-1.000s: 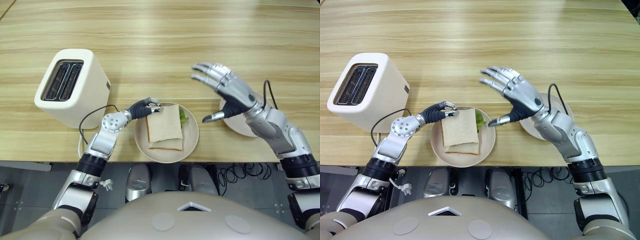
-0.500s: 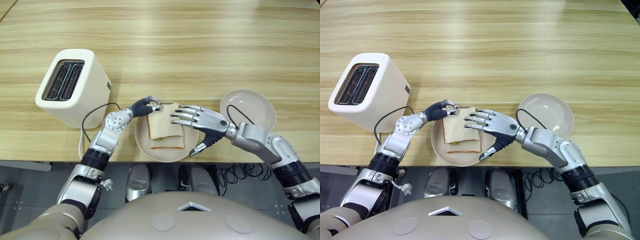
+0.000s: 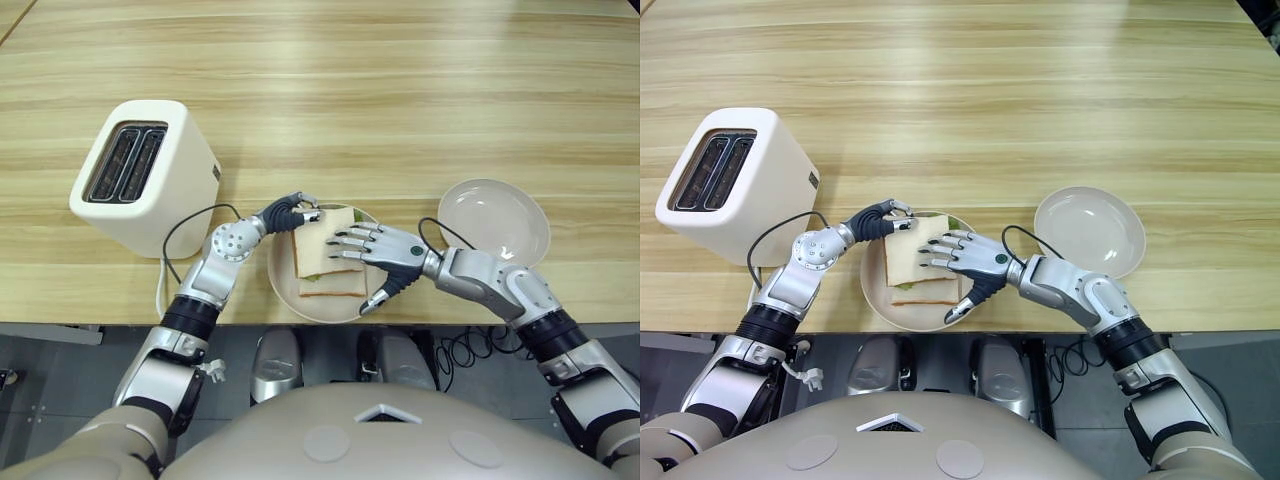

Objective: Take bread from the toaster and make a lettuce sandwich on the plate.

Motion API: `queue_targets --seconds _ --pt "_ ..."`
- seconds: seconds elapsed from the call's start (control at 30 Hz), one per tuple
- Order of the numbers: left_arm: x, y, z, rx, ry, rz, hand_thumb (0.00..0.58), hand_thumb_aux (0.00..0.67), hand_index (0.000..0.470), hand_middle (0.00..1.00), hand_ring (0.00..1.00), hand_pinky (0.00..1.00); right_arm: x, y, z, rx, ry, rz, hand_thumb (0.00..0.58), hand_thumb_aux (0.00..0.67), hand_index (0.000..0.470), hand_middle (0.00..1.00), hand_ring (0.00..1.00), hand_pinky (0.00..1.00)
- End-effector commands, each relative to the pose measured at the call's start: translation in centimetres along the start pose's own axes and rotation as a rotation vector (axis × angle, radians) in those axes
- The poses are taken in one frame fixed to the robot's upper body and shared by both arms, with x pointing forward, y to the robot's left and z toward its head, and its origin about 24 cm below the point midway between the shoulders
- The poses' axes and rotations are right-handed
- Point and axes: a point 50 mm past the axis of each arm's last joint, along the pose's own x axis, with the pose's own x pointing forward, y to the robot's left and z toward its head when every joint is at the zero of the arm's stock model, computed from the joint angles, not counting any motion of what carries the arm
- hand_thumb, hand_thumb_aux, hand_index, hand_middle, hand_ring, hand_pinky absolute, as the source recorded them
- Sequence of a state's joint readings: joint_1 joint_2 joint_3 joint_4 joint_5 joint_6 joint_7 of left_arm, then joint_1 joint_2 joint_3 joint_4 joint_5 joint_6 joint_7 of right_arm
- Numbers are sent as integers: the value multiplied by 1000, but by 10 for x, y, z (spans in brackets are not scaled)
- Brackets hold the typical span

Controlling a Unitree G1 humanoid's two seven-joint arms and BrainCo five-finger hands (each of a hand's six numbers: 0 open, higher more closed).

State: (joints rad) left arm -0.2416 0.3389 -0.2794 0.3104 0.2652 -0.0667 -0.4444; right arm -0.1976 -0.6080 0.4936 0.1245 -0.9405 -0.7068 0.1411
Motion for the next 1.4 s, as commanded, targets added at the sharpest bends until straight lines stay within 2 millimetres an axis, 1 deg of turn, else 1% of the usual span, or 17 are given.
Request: queue_targets --seconds 0.03,0.07,0.13,0.17,0.2,0.57,0.73,0.9,1.13,1.17,1.2,1.23,1.27,1.3,1.33,1.37,1.4 --pt "4 -8 1 45 8 -34 580 670 460 161 161 161 -2 36 6 74 -4 235 0 0 0 0 0 0" --pt "4 -9 2 57 8 -31 562 552 379 0 0 0 -2 39 7 84 -5 253 0 0 0 0 0 0" --pt "5 -5 4 89 3 6 385 281 193 0 0 0 -3 46 8 108 -4 307 0 0 0 0 0 0" --pt "5 -3 5 100 -2 29 45 26 18 0 0 0 -4 48 9 117 -5 330 0 0 0 0 0 0" --pt "4 0 6 113 -7 55 0 0 0 0 0 0 -4 51 10 124 -6 350 0 0 0 0 0 0" --pt "-13 60 45 261 -169 526 0 0 0 0 0 0 -5 62 13 122 -17 440 0 0 0 0 0 0" --pt "-30 59 58 339 -229 548 0 0 0 0 0 0 -4 57 10 90 -7 408 0 0 0 0 0 0" --pt "-47 56 51 383 -213 563 0 0 0 0 0 0 3 22 -1 17 26 188 0 0 0 0 0 0" --pt "-79 47 33 450 -174 521 0 0 0 0 0 0 -16 -62 -16 -104 111 -313 0 0 0 0 0 0" --pt "-84 46 30 447 -167 502 40 24 16 0 0 0 -22 -71 -16 -96 121 -366 0 0 0 0 0 0" --pt "-88 44 28 445 -164 468 136 84 58 0 0 0 -27 -78 -16 -85 128 -405 0 0 0 0 0 0" --pt "-93 38 26 434 -171 408 579 641 440 0 0 0 -34 -82 -16 -59 129 -430 0 0 0 0 0 0" --pt "-99 33 25 414 -178 353 580 670 460 0 0 0 -38 -84 -15 -21 123 -435 0 0 0 0 0 0" --pt "-104 28 24 387 -188 291 580 670 460 0 0 0 -43 -83 -13 23 108 -425 313 215 148 51 51 51" --pt "-112 21 22 358 -192 214 580 670 460 1000 1000 1000 -47 -79 -9 82 87 -390 561 549 377 800 800 800" --pt "-119 16 21 342 -193 152 580 670 460 1000 1000 1000 -50 -73 -5 134 56 -346 580 670 460 1000 1000 1000" --pt "-126 12 20 328 -191 100 580 670 460 1000 1000 1000 -53 -67 1 178 14 -298 580 670 460 1000 1000 1000"
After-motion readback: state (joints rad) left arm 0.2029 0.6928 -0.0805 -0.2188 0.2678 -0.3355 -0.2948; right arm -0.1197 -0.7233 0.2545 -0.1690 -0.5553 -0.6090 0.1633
